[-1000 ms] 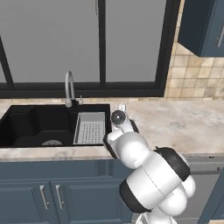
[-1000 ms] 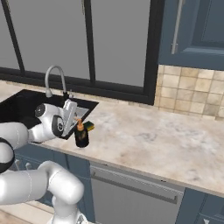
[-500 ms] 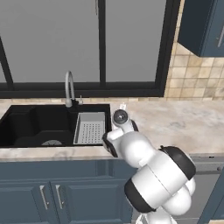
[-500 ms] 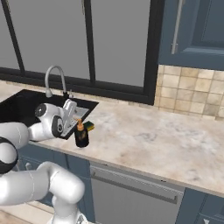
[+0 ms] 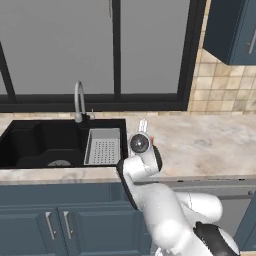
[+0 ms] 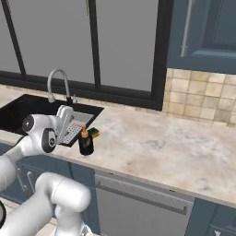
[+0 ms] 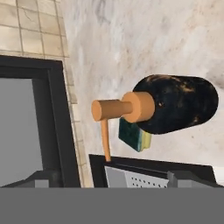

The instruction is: Restock the sink supplies by placing the sponge and soap dispenser on the counter and next to the sink. Make sure the soap dispenser is upright.

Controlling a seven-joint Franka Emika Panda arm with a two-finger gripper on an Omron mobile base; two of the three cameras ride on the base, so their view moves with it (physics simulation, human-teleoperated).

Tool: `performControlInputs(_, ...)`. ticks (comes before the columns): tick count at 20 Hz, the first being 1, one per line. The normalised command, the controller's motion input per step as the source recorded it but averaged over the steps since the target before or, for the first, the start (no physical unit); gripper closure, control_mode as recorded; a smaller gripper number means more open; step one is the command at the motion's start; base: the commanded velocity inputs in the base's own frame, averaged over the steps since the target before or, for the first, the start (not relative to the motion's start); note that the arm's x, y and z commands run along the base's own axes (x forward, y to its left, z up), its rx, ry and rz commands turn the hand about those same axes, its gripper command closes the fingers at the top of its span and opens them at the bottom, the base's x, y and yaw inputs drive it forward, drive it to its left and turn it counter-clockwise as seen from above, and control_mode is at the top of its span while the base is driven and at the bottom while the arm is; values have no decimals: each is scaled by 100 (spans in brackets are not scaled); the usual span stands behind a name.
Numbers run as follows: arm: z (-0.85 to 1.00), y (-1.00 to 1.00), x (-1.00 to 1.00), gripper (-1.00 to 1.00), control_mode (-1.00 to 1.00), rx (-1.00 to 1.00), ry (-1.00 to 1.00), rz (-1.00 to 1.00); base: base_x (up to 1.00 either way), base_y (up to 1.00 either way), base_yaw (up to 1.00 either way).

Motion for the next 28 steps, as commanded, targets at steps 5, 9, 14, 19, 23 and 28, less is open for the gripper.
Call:
performControlInputs(5,70,0,-64,-100,-100,2,-7,-10,0,0,0)
performControlInputs(9,80,0,-68,-100,-100,3,-3,-10,0,0,0)
performControlInputs(14,74,0,-71,-100,-100,3,-1,-10,0,0,0)
performControlInputs(19,63,0,-72,-100,-100,1,0,-11,0,0,0)
performControlInputs(23,34,0,-70,-100,-100,0,-2,-9,0,0,0)
performControlInputs(28,2,-8,-64,-100,-100,0,-4,-6,0,0,0)
